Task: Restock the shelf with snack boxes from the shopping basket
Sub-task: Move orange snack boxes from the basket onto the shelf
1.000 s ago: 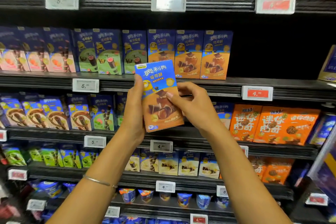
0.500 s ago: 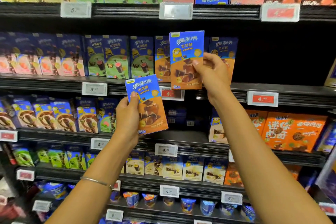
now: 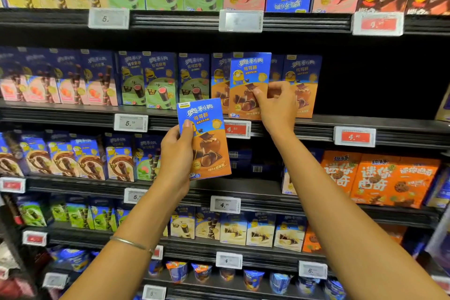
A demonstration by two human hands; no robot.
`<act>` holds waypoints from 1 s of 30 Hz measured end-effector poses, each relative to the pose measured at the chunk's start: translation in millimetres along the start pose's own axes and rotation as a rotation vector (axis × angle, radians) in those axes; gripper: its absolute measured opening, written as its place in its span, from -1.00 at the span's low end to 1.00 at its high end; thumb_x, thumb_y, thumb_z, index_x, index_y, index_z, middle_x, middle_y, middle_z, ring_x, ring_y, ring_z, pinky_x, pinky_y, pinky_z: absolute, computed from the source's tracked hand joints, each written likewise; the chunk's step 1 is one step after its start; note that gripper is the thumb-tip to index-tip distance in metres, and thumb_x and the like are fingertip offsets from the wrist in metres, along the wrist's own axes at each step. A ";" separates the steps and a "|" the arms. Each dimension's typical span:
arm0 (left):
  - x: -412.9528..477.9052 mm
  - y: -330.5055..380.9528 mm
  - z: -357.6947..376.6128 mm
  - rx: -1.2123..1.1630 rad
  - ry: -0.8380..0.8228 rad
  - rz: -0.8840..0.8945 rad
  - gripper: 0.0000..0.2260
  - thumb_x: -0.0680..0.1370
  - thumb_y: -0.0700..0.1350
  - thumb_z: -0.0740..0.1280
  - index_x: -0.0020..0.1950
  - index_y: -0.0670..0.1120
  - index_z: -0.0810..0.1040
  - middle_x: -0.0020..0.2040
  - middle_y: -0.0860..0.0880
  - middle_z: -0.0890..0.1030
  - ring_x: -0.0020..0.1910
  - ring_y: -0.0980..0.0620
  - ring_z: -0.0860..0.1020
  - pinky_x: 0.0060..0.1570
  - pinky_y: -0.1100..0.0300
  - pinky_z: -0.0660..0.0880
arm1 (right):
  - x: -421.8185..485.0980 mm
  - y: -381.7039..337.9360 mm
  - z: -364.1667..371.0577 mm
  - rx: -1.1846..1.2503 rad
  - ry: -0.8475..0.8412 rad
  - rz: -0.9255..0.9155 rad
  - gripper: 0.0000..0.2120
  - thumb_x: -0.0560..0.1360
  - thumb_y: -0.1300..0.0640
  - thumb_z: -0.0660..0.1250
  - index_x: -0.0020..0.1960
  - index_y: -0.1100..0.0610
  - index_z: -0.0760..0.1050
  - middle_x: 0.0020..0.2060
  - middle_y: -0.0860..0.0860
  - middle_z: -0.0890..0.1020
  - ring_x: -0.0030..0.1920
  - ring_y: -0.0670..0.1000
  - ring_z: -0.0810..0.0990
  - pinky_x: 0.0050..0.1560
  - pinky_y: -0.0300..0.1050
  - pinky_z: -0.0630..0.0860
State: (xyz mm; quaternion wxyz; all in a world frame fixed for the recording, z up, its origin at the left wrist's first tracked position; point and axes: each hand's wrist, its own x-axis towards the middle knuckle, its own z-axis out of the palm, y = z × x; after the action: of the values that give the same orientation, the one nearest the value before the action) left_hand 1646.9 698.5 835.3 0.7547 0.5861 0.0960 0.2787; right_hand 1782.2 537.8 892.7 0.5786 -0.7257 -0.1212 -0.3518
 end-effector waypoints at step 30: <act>77.5 35.9 85.9 0.666 -0.085 0.424 0.14 0.39 0.24 0.60 0.71 -0.04 -0.07 0.62 -0.16 0.03 0.59 -0.15 0.20 0.41 0.07 0.28 | 23.0 15.0 -90.1 0.098 0.064 0.011 -0.62 0.55 0.10 0.46 0.31 0.11 0.45 0.20 0.01 0.62 0.15 -0.06 0.63 0.15 0.03 0.64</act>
State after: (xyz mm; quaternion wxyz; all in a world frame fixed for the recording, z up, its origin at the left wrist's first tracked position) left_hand 1740.4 674.1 908.4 0.4525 0.8166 0.0269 0.3573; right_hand 1774.2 444.6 903.9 0.6191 -0.6856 -0.1159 -0.3651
